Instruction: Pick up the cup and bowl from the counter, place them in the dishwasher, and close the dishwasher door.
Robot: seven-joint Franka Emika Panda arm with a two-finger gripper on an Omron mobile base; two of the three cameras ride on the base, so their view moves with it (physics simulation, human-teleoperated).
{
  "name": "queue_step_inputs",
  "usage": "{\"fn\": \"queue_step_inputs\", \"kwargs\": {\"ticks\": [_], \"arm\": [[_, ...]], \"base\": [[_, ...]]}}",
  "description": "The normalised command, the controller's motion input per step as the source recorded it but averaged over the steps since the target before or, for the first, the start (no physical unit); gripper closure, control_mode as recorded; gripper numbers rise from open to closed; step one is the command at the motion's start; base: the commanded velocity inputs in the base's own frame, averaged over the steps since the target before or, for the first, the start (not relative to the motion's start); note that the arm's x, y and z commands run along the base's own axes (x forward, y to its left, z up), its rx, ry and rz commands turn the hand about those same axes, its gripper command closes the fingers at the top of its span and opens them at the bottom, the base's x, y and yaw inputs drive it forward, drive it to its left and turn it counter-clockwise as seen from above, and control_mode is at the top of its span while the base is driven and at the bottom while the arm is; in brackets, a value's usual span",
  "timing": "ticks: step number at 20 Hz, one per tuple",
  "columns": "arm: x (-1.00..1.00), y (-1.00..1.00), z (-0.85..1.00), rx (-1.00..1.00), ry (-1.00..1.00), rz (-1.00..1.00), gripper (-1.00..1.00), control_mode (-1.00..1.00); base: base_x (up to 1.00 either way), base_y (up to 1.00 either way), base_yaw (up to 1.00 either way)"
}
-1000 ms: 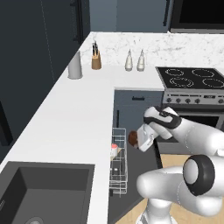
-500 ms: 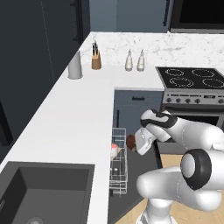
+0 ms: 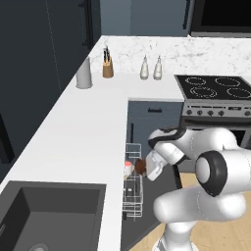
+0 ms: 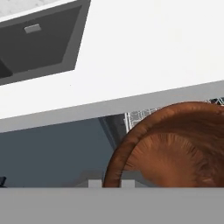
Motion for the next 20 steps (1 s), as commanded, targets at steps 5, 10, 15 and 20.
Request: {"fn": "queue_step_inputs", "kwargs": {"ticks": [5,10,15,20], "arm": [[0.22,0.03,-0.31,-0.05,0.06,0.00,1.00,-1.00],[0.28,0.00,-0.10,-0.02,0.01,0.00,1.00,-1.00],[0.22,0.00,-0.03,0.00,0.00,0.00,1.00,-1.00],[0.08,0.00,-0.16,0.00,0.00,0.00,1.00,-1.00]], "base": [[0.00,0.00,0.00],[0.00,0.00,0.00],[0.00,0.00,0.00],[0.00,0.00,0.00]]}}
